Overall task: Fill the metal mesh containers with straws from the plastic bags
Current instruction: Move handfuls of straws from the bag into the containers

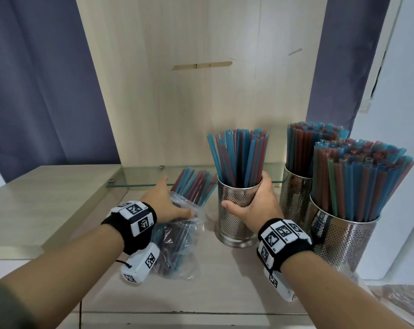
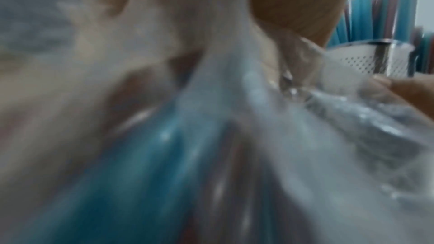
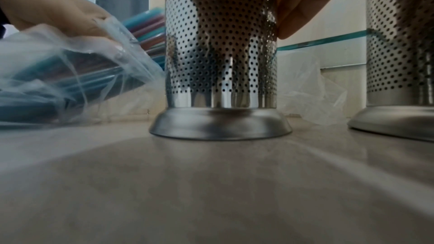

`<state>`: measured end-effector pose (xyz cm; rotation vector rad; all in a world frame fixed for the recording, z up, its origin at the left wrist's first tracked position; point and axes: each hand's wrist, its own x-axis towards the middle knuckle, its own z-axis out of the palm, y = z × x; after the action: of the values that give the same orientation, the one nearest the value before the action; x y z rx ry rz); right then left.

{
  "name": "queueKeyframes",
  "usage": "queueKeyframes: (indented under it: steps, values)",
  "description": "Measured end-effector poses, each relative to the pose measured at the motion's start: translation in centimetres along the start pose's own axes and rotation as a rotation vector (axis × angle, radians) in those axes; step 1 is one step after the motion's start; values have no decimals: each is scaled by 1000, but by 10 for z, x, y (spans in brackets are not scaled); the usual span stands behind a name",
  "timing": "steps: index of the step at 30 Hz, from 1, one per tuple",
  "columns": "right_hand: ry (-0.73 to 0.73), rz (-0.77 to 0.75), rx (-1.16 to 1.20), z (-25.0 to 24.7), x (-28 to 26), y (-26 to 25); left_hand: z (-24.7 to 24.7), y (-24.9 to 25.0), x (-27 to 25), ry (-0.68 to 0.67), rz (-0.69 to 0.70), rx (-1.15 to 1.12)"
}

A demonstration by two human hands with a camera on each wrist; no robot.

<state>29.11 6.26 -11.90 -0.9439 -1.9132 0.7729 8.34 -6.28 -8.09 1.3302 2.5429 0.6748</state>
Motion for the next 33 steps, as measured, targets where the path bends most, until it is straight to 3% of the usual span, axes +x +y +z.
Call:
queueKeyframes:
  steps: [3, 8, 12, 17, 21, 27, 30, 33]
  values:
    - [-3, 1, 8, -1, 0, -1, -11, -2, -1, 136, 55, -115]
    - [-2, 5, 7, 0, -1, 0, -38, -12, 7, 247, 36, -210]
    - [-8, 7, 14, -1, -1, -1, -40, -22, 14, 132, -47, -127]
    - [-16, 13, 13, -3, -2, -3, -23, -20, 13, -133, -129, -75]
    - [-13, 18, 2, -3, -1, -3, -7, -12, 14, -184, -128, -106]
    - [-17, 26, 0, -3, -3, -4, -5, -25, 13, -7, -67, -203]
    - [-22, 26, 4, -4, -3, -5, -14, -23, 13, 126, 25, -247]
    - [-24, 26, 9, -4, -3, -7, -25, -22, 17, 260, 31, -326]
